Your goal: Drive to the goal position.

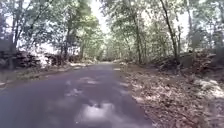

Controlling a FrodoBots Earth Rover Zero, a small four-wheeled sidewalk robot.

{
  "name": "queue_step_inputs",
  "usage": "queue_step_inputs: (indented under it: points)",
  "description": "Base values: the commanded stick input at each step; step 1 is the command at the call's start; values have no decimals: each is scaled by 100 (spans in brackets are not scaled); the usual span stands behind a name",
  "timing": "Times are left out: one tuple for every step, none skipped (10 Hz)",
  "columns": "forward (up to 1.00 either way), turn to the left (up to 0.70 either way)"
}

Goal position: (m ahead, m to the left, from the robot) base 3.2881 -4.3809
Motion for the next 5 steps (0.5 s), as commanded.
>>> queue_step_inputs:
  points:
    - [70,0]
    - [70,0]
    - [70,0]
    - [70,0]
    - [70,0]
